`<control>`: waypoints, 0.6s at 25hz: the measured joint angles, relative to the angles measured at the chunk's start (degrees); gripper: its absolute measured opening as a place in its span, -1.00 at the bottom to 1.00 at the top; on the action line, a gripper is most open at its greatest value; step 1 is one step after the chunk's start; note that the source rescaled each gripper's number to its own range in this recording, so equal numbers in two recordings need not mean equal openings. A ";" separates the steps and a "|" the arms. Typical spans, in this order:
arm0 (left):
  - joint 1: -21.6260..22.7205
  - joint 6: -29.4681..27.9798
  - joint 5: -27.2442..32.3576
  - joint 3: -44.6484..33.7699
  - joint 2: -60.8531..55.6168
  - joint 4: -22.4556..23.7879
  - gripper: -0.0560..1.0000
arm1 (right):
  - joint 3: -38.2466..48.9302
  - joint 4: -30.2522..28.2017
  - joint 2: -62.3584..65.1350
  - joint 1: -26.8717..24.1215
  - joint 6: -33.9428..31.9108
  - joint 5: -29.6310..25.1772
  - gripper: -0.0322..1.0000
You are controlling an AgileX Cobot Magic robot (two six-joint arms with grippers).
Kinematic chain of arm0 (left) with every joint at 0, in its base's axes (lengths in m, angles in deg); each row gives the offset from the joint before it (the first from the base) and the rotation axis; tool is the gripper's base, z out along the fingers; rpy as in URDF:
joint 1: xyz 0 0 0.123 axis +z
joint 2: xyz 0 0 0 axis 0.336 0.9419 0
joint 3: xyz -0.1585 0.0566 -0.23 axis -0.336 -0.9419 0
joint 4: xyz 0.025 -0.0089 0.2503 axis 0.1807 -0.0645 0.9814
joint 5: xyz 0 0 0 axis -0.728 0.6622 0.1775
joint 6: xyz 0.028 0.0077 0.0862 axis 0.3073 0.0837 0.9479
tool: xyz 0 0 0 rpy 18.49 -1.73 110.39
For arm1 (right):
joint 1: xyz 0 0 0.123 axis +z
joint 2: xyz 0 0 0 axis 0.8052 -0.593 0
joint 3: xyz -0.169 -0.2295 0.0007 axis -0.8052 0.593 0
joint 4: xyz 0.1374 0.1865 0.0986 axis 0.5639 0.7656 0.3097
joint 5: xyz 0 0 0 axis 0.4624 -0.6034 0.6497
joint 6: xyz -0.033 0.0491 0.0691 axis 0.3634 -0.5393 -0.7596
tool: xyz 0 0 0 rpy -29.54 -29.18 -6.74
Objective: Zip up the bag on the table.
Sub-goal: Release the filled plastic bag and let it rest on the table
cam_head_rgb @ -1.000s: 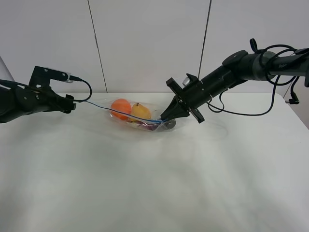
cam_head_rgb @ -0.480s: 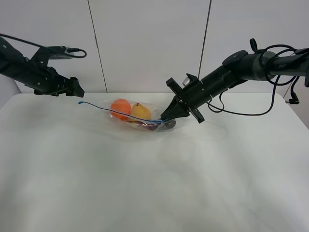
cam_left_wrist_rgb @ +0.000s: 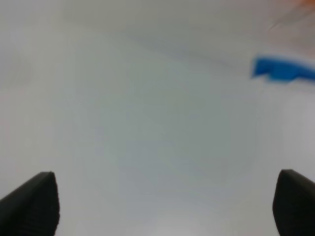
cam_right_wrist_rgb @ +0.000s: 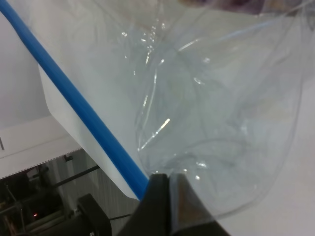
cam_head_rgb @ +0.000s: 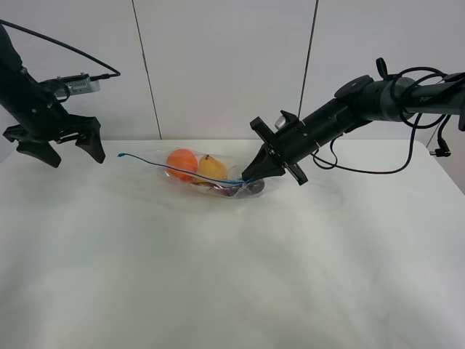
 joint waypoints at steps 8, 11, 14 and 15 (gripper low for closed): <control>0.00 -2.34 7.80 0.11 0.00 2.64 1.00 | 0.00 0.00 0.00 0.00 0.00 0.00 -0.94; 0.00 -2.72 8.05 -0.04 -0.40 3.74 1.00 | 0.00 0.00 0.00 0.00 0.00 0.00 -0.94; 0.00 -3.13 7.99 -2.24 -2.61 4.04 1.00 | 0.00 0.00 0.00 0.00 0.00 0.00 -0.94; 0.00 -3.21 7.99 -3.54 -3.93 4.10 1.00 | 0.00 0.00 0.00 0.00 0.00 0.00 -0.94</control>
